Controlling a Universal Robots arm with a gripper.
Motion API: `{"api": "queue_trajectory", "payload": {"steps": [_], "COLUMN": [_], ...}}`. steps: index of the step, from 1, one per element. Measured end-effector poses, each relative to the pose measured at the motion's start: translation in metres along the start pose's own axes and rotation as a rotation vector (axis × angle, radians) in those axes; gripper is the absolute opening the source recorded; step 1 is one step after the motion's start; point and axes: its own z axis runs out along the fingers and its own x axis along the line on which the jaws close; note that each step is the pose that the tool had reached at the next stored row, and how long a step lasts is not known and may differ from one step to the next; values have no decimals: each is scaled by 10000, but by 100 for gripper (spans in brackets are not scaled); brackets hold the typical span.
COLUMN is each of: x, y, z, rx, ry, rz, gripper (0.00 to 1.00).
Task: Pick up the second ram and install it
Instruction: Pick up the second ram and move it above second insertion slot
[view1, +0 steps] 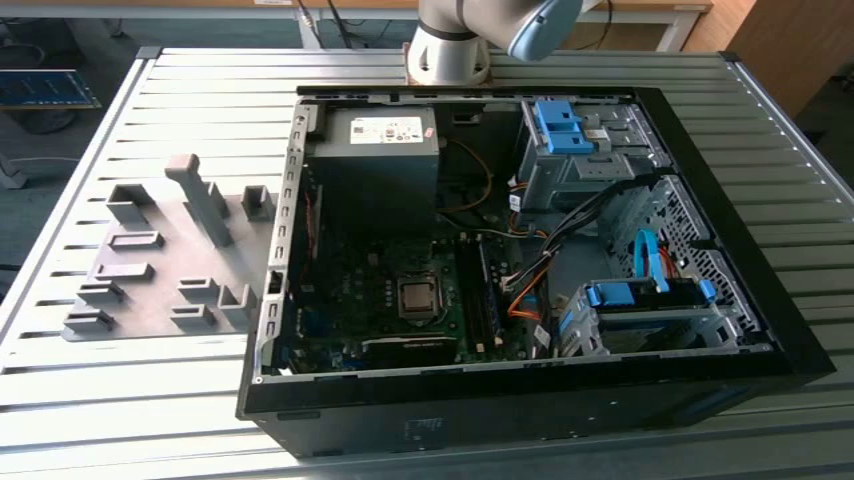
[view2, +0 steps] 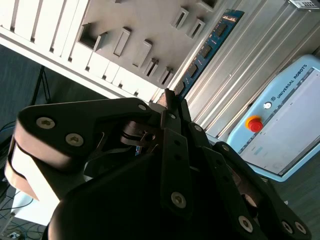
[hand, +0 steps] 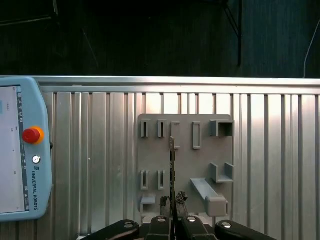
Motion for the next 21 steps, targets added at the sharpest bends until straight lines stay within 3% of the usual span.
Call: {"api": "queue_trajectory", "payload": {"steps": [21], "x": [-2], "y": [-170], "z": [-2], "rx": [-1], "ry": [0], "rz": [0], "gripper": [14]}}
